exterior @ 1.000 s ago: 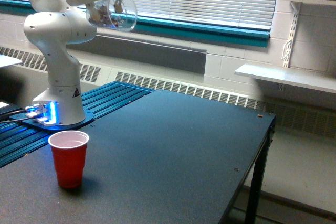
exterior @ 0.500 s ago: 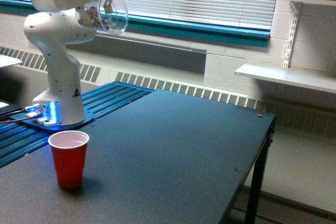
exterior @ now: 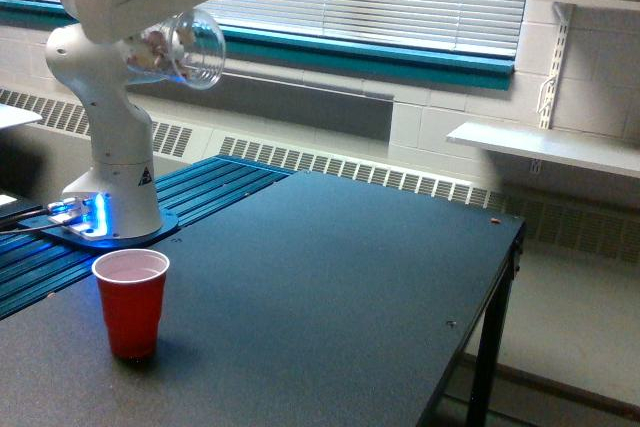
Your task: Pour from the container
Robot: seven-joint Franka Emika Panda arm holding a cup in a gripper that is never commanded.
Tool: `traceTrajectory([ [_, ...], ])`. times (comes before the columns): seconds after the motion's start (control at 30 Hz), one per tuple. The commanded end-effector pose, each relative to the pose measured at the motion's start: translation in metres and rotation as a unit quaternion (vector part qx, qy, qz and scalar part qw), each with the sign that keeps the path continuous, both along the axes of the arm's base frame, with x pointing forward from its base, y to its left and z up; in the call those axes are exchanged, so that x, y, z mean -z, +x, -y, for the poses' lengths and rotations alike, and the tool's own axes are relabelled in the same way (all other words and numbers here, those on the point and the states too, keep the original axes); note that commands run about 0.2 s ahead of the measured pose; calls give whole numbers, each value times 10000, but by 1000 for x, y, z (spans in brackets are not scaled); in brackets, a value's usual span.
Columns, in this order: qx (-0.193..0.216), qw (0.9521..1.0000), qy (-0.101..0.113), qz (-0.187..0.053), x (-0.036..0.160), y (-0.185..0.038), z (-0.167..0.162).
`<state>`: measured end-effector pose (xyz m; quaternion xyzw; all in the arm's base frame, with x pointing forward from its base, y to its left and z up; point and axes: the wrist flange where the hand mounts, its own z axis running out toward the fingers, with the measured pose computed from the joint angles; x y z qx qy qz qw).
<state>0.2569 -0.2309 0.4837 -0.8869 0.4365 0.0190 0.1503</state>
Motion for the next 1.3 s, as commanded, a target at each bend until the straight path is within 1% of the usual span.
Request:
traceTrajectory([
  [0.03, -443, 9989, 90, -105, 19, -5, 13],
  [0.1, -487, 9986, 152, -139, 22, -3, 20],
  [0.27, -518, 9984, 231, -87, 29, 2, 38],
  [0.37, -390, 9986, 290, -195, 35, 4, 46],
  [0.63, -116, 9987, 433, -233, 45, 4, 66],
  [0.87, 11, 9981, 574, -216, 55, -4, 71],
  [1.1, 15, 9973, 701, -227, 67, -14, 69],
  [1.3, -9, 9974, 699, -195, 71, -18, 64],
])
